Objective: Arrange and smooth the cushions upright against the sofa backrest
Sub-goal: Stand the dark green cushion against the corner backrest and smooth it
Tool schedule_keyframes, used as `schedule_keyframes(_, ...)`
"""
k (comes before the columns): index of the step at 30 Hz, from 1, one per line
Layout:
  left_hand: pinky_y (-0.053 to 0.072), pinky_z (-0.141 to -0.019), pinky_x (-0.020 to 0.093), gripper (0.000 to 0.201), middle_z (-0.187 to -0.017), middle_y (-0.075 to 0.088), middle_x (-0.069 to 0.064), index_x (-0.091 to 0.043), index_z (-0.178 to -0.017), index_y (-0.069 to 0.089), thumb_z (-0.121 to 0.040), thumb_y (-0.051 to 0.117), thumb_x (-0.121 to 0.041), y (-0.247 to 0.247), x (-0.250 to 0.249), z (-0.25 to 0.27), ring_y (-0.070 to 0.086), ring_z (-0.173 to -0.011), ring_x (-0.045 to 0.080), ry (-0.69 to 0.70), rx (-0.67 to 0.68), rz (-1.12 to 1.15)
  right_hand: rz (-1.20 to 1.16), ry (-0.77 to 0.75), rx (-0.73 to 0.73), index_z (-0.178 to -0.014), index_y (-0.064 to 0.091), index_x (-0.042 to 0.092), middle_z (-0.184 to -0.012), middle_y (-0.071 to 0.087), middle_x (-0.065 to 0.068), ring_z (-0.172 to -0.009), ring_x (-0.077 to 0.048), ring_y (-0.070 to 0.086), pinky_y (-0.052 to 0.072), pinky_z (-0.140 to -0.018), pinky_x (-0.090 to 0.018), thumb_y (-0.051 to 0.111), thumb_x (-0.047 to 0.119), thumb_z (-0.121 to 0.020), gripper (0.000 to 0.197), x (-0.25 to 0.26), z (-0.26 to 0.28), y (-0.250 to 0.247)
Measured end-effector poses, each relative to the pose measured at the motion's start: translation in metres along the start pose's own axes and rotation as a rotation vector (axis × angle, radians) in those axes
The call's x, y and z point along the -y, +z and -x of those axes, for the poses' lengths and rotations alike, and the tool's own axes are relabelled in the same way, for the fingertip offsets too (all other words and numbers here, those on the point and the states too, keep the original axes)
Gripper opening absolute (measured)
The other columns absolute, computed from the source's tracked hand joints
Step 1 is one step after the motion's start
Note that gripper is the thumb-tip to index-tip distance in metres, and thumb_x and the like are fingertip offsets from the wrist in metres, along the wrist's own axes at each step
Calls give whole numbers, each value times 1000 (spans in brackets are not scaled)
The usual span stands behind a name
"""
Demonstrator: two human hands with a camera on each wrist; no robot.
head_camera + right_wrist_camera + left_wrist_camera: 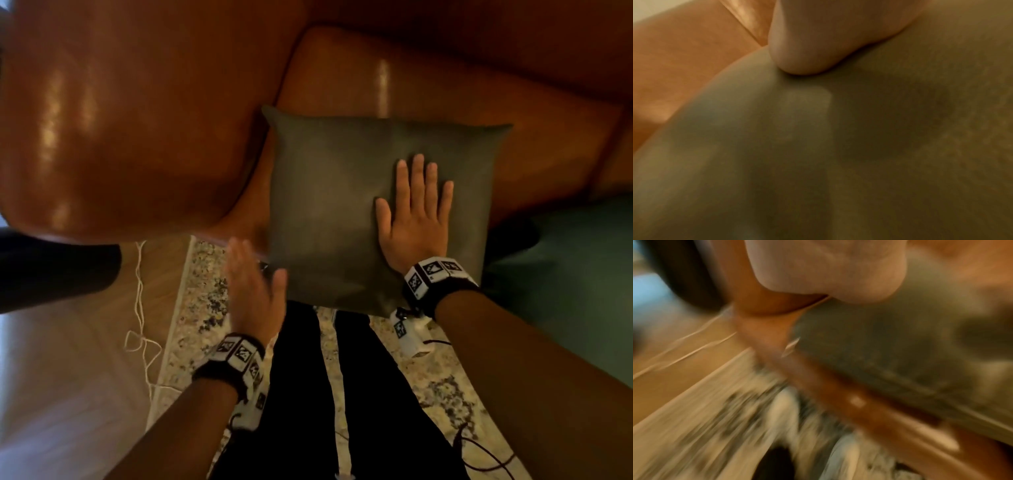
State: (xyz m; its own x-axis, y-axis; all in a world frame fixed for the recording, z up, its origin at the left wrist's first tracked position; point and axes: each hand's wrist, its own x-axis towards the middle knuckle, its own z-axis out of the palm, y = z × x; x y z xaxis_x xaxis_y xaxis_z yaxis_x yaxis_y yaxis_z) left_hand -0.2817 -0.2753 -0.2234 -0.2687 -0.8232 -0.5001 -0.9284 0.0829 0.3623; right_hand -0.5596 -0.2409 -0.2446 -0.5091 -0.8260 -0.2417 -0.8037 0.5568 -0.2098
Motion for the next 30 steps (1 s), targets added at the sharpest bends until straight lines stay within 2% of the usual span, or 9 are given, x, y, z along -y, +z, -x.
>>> schedule_keyframes(3,0,-131,48,86,-171,-10,10,-8,-164,4,-102,21,-65,1,-46,-11,-5,-161,29,484,9,-126,-9,-14,17,-166,10,19,-174,3,-6,-161,-26,1,-3,-129,-51,22,53,-107,70,-7,-5,-2)
schedule_keyframes(4,3,-130,49,85,-171,-9,11,-8,-163,1,-103,19,-65,6,-47,-11,-4,-161,30,522,29,-183,-20,-19,34,-166,9,20,-174,2,-5,-161,-26,0,-2,-129,-51,21,54,-106,70,-11,-8,-3)
schedule_keyframes(11,14,-130,45,113,-173,-10,8,-11,-163,-12,-83,2,-89,8,47,25,-3,-161,25,-17,298,-87,-57,-34,65,-166,8,21,-174,1,-4,-161,-24,-1,-3,-129,-50,22,55,-107,70,-16,0,-8)
schedule_keyframes(16,25,-126,50,78,-174,7,6,-24,-165,-10,-104,23,-61,-28,26,-5,21,-157,30,-117,330,109,-288,-49,45,-162,30,22,-173,12,-2,-161,-22,4,-1,-129,-49,36,49,-107,61,-35,1,-39)
schedule_keyframes(20,13,-129,46,73,-173,15,8,-30,-166,1,-105,23,-63,-47,-28,-65,19,-158,27,-41,212,262,-392,363,-152,-159,32,16,-171,18,-10,-158,-30,19,14,-128,-51,40,65,-100,77,-67,6,-51)
schedule_keyframes(22,7,-130,44,75,-173,13,-4,-39,-164,7,-99,18,-75,-49,-44,-100,12,-160,17,51,131,252,-624,696,13,-166,10,22,-170,20,-14,-154,-37,26,22,-125,-54,35,89,-85,107,-74,7,-56)
schedule_keyframes(24,10,-130,45,84,-171,16,-15,-49,-161,9,-88,13,-91,-50,-53,-123,12,-159,10,-23,159,248,-801,908,196,-165,5,31,-168,27,-15,-150,-42,32,25,-124,-55,38,92,-80,110,-75,4,-63)
schedule_keyframes(27,19,-128,46,108,-167,31,-12,-45,-160,22,-70,14,-105,-67,-89,-119,29,-155,17,-211,250,298,-963,949,211,-161,31,25,-162,40,-9,-146,-37,40,30,-122,-52,47,92,-75,110,-74,-5,-75)
schedule_keyframes(30,25,-125,42,106,-163,41,-1,-32,-161,32,-79,21,-97,-93,-125,-117,39,-149,26,-230,247,365,-1039,896,120,-156,42,27,-155,51,-2,-140,-30,49,36,-120,-50,55,99,-57,123,-69,-16,-97)
